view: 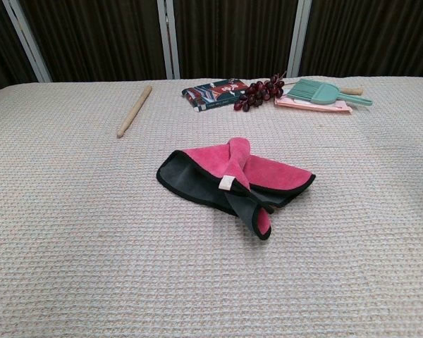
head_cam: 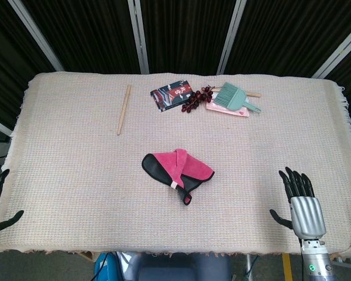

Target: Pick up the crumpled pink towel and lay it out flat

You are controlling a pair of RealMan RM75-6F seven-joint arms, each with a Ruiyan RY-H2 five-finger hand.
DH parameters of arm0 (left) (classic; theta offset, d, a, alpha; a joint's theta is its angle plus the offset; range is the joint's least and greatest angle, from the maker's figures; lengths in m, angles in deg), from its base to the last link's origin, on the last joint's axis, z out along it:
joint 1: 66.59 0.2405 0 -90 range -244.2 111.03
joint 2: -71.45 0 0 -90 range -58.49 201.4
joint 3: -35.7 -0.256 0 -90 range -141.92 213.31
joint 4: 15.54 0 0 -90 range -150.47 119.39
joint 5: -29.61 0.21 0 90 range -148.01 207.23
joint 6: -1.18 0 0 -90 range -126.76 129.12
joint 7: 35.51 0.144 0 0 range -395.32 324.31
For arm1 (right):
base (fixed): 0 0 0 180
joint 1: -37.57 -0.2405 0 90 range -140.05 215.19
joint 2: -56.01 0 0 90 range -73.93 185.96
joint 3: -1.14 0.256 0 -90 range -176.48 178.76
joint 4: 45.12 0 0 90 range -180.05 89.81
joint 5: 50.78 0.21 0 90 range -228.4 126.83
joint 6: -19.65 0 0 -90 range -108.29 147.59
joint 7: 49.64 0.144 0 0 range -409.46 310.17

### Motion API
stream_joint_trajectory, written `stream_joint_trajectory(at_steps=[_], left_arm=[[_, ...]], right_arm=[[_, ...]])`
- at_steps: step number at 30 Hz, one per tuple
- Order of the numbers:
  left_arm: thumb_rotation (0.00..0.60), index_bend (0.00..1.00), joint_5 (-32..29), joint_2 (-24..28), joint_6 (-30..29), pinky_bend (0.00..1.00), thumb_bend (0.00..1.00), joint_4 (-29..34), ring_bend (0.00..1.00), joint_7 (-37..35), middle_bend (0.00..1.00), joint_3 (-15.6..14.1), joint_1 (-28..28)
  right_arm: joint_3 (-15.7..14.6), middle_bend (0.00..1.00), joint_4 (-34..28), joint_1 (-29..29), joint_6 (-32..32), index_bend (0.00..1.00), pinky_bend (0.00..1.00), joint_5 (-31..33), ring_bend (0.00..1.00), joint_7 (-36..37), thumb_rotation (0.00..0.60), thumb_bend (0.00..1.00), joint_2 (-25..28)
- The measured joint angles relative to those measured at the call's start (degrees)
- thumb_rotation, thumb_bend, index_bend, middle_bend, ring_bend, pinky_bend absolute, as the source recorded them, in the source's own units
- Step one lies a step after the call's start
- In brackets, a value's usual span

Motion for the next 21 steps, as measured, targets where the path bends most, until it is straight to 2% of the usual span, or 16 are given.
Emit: stream_joint_trajectory(at_steps=[8, 10, 12, 14, 18, 21], left_arm=[[0.6, 0.0, 0.2, -0.1, 0.0, 0.0, 0.0, 0.0, 0.0, 0.6, 0.0, -0.2, 0.0], [0.6, 0.0, 0.3, -0.1, -0.4, 0.0, 0.0, 0.1, 0.0, 0.5, 0.0, -0.2, 0.1], [0.6, 0.0, 0.2, 0.0, -0.5, 0.0, 0.0, 0.1, 0.0, 0.3, 0.0, -0.1, 0.2], [0.6, 0.0, 0.0, 0.1, -0.4, 0.0, 0.0, 0.2, 0.0, 0.3, 0.0, -0.1, 0.2], [0.6, 0.0, -0.3, -0.1, -0.1, 0.0, 0.0, -0.2, 0.0, 0.8, 0.0, 0.0, 0.1], [0.6, 0.0, -1.0, -0.4, 0.2, 0.0, 0.0, -0.6, 0.0, 1.3, 0.0, 0.3, -0.1]], right_arm=[[-0.2, 0.0, -0.2, -0.1, 0.5, 0.0, 0.0, -0.3, 0.0, 0.1, 0.6, 0.19, 0.0], [-0.3, 0.0, -0.2, -0.3, 0.6, 0.06, 0.0, -0.8, 0.0, 0.6, 0.6, 0.19, -0.1], [-0.6, 0.01, -0.2, -0.4, 0.7, 0.19, 0.0, -1.5, 0.0, 1.7, 0.6, 0.19, -0.2], [-0.8, 0.03, -0.4, -0.7, 1.0, 0.24, 0.0, -2.3, 0.0, 3.5, 0.6, 0.19, -0.3], [-1.2, 0.03, -1.5, -1.9, 3.0, 0.25, 0.0, -3.4, 0.0, 6.5, 0.6, 0.19, -0.8], [-1.0, 0.03, -2.3, -3.2, 4.8, 0.24, 0.0, -3.7, 0.0, 5.3, 0.6, 0.19, -1.8]])
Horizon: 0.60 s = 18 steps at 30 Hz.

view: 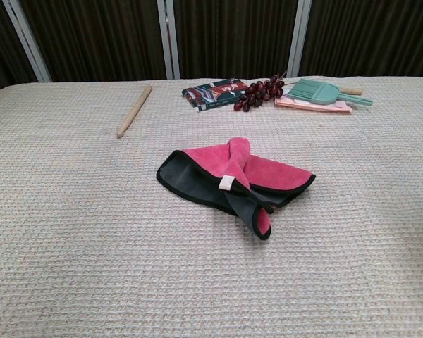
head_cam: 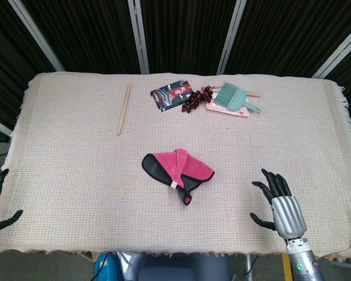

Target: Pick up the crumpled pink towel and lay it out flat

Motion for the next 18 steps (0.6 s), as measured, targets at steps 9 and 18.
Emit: stream_joint_trajectory(at_steps=[9, 18], left_arm=[[0.6, 0.0, -0.3, -0.3, -0.2, 0.0, 0.0, -0.5, 0.0, 0.6, 0.0, 0.3, 0.0], [0.6, 0.0, -0.6, -0.1, -0.6, 0.0, 0.0, -0.7, 0.0, -0.4, 0.0, 0.4, 0.2]], right_arm=[[2.6, 0.03, -2.7, -4.9, 6.5, 0.27, 0.0, 3.2, 0.0, -11.9, 0.6, 0.19, -9.7], [6.6, 0.06, -0.5, -9.6, 11.2, 0.35, 0.0, 13.5, 0.0, -21.2, 0.6, 0.24, -21.6]])
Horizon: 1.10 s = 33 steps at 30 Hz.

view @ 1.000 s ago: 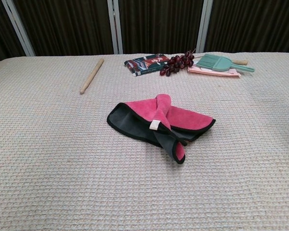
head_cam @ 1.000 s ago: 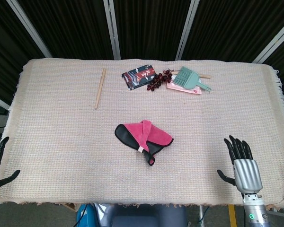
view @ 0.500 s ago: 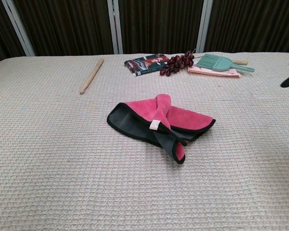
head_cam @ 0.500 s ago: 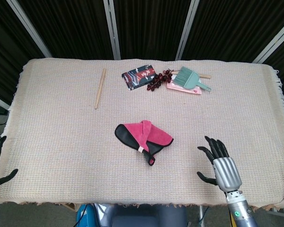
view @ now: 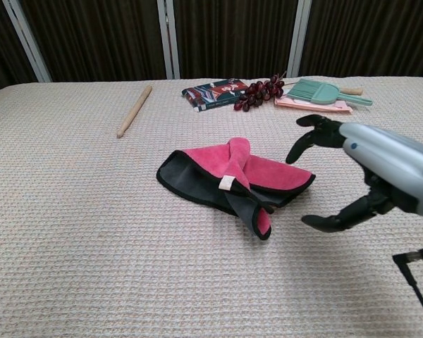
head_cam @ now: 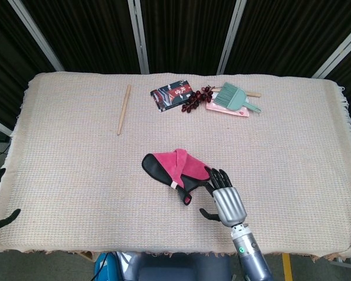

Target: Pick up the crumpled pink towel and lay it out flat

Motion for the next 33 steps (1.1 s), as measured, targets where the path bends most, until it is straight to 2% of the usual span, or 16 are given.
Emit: stream_joint_trajectory(at_steps=[5, 12, 20, 33], left_arm=[[0.6, 0.0, -0.4, 0.0, 0.2, 0.0, 0.0, -0.2, 0.0, -0.3, 0.0, 0.2, 0.0], [0.6, 0.0, -0.1, -0.2, 0.0, 0.0, 0.0, -0.2, 0.0, 0.1, 0.0, 0.1, 0.0], [0.6, 0.0, -0.4, -0.3, 0.4, 0.0, 0.0, -0.2, 0.0, -0.1, 0.0, 0.0, -0.1], [0.6, 0.0, -0.1, -0.5, 0.7, 0.0, 0.0, -0.2, 0.0, 0.2, 0.0, -0.4, -0.2]], right_arm=[[1.2, 0.06, 2.8, -1.6, 0.4, 0.34, 0.0, 2.9, 0.0, -2.2, 0.6, 0.24, -5.3], [3.0, 0.05, 6.7, -3.4, 0.0, 0.11, 0.0, 6.2, 0.0, -3.7, 0.6, 0.24, -12.0], [5.0, 0.05, 10.3, -5.3, -1.0, 0.1, 0.0, 8.0, 0.0, -4.1, 0.6, 0.24, -15.5], [6.3, 0.05, 14.1, -6.5, -2.4, 0.1, 0.0, 9.7, 0.0, -4.7, 0.6, 0.24, -16.6]])
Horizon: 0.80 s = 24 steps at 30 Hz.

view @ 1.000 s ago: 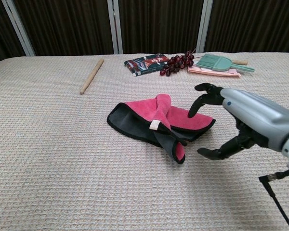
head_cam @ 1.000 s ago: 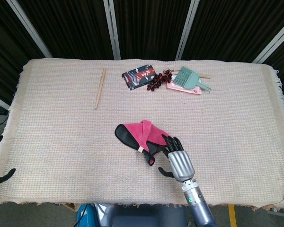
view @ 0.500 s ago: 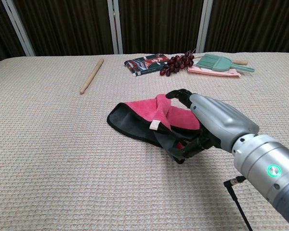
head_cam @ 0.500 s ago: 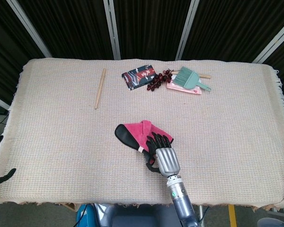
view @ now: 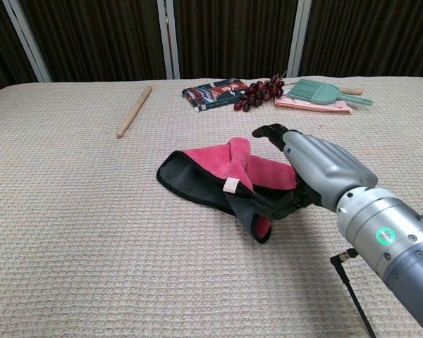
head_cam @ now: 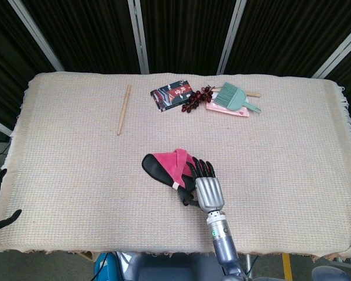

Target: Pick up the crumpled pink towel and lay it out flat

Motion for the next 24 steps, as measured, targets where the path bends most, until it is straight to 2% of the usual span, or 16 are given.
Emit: stream_joint_trajectory(at_steps=[11, 16, 24], left_arm=[[0.6, 0.0, 0.7, 0.0, -0.3, 0.0, 0.0, 0.3, 0.0, 0.2, 0.0, -0.3, 0.2], [0.6, 0.0, 1.1, 0.0, -0.6, 0.0, 0.0, 0.5, 0.0, 0.2, 0.0, -0.4, 0.2], [0.6, 0.0, 1.4, 0.0, -0.9, 0.0, 0.0, 0.8, 0.0, 0.0, 0.0, -0.5, 0.4]], right_arm=[[0.0, 0.05, 0.9, -0.2, -2.3, 0.11, 0.0, -0.7, 0.0, 0.0, 0.6, 0.34, 0.7], [-0.4, 0.05, 1.0, 0.2, -2.7, 0.23, 0.0, 0.3, 0.0, -0.1, 0.6, 0.36, 1.0], [-1.4, 0.05, 1.8, 0.4, -2.9, 0.34, 0.0, 0.6, 0.0, 0.4, 0.6, 0.38, 0.9]])
